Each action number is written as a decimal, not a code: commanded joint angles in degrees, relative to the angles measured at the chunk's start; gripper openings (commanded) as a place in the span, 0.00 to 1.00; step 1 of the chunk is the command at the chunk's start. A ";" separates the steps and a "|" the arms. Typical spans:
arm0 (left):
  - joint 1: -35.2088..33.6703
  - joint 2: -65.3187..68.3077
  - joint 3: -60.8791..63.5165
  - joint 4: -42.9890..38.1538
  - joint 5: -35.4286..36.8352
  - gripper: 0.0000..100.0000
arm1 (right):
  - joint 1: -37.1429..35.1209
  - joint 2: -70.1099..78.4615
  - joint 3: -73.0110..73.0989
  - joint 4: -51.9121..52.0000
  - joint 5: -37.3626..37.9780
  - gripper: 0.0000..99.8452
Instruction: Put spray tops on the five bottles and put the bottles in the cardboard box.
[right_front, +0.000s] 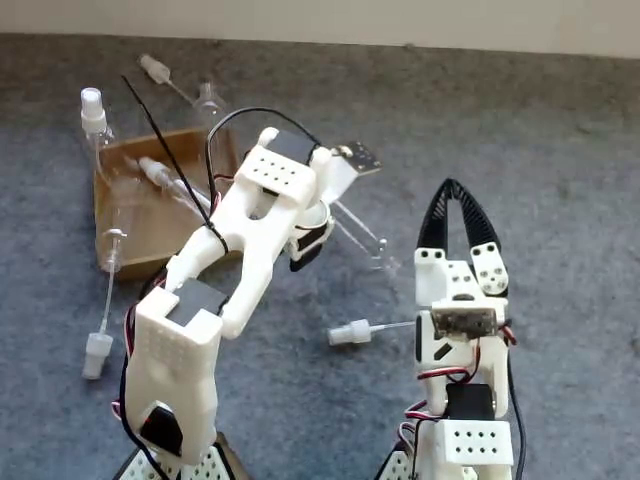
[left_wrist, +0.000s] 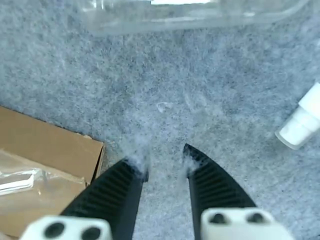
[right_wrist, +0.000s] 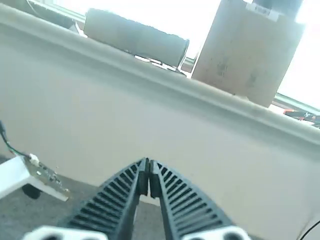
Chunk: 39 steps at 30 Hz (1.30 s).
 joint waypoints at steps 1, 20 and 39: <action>-0.75 -1.89 -0.22 0.18 0.79 0.10 | 0.57 -0.66 6.64 -5.85 0.53 0.00; -0.75 -1.71 -0.22 0.18 0.79 0.10 | -9.54 -0.66 6.81 -28.62 0.97 0.00; -0.75 -2.07 1.80 0.09 0.70 0.10 | -0.84 -0.57 6.90 2.42 0.53 0.00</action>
